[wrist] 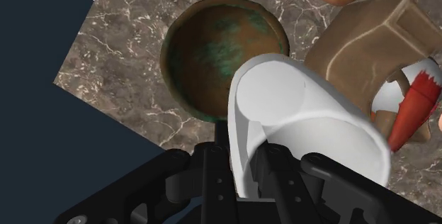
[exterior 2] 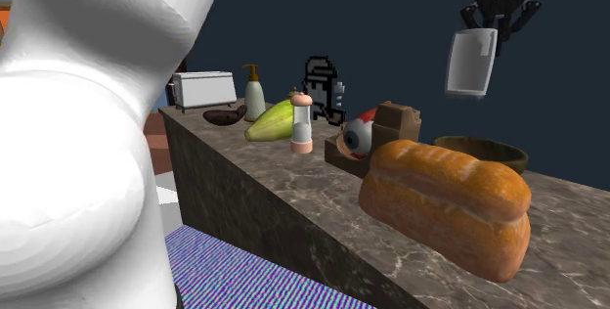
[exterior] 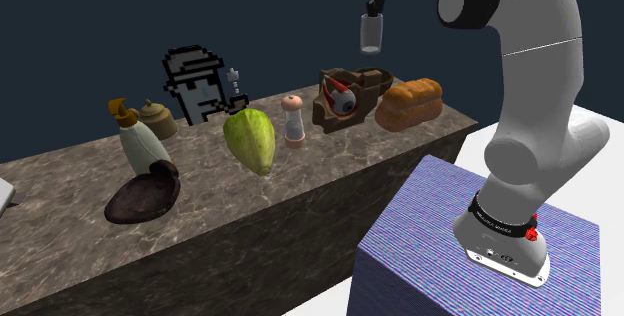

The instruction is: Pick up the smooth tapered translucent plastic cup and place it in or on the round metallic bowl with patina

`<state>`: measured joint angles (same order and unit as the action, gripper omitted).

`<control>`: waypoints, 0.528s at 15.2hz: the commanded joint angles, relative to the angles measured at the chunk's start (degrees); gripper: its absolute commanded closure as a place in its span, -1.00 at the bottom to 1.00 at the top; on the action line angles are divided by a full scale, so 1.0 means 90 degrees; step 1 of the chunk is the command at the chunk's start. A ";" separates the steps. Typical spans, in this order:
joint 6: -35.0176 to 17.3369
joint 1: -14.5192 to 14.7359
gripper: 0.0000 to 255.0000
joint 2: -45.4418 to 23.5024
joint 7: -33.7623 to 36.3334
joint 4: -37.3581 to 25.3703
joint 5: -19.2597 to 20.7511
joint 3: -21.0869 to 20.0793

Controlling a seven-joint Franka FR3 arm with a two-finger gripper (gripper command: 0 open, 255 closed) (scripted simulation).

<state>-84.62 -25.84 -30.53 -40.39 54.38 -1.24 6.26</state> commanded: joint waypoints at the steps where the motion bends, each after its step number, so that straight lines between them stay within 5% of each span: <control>1: 0.0389 -0.0261 1.00 -0.0499 -0.0258 -0.0898 -0.0071 0.0042; 2: 0.0717 -0.0460 1.00 -0.0933 -0.0416 -0.1665 -0.0124 0.0058; 8: -0.0247 -0.0357 1.00 -0.0321 -0.0409 -0.0087 -0.0067 0.0070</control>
<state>-85.69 -29.14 -34.02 -44.05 51.90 -1.89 6.87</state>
